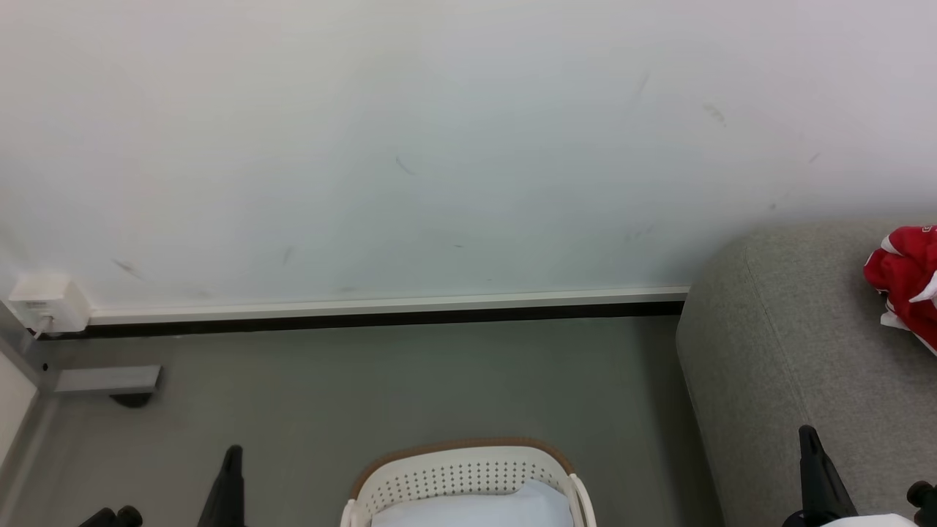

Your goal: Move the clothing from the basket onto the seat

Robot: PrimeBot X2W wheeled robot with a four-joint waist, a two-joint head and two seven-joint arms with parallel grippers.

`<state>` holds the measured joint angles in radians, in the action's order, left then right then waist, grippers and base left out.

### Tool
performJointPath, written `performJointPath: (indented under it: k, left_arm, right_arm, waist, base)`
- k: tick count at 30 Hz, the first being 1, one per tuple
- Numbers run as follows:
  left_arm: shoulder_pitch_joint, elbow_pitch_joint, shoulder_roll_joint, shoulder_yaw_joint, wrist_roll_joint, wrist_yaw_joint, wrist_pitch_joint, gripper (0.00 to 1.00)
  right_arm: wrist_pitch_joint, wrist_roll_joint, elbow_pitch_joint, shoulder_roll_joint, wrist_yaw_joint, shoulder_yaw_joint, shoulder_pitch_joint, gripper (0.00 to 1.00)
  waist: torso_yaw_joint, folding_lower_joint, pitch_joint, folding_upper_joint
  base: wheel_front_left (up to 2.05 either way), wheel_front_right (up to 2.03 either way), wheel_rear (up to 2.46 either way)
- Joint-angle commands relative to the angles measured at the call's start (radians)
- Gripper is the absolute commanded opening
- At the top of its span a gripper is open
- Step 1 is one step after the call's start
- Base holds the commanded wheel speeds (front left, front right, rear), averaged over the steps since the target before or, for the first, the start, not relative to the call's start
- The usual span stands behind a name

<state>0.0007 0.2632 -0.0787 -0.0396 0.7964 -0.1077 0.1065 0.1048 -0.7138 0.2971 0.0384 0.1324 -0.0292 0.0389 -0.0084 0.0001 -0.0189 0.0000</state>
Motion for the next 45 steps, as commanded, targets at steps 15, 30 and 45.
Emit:
performJointPath:
  k: [15,30,45]
  left_arm:
    - [-0.044,-0.032,0.004,-0.024,0.214,0.011,-0.055,0.00]
    - [-0.061,-0.044,0.010,-0.037,0.358,0.017,-0.095,0.00]
    - [-0.077,-0.055,0.016,-0.049,0.497,0.022,-0.133,0.00]
  right_arm:
    - [-0.055,-0.229,-0.022,0.011,-0.001,-0.024,0.041,0.00]
    - [-0.096,-0.394,-0.027,0.014,-0.002,-0.038,0.054,0.00]
    - [-0.132,-0.547,-0.031,0.016,-0.002,-0.052,0.067,0.00]
  waist:
    - [0.001,-0.0001,0.003,0.0000]
    - [0.003,-0.0001,0.006,0.0000]
    - [0.004,-0.0001,0.008,0.0000]
  base:
    - [0.00,0.00,0.00]
    - [0.00,0.00,0.00]
    - [0.00,0.00,0.00]
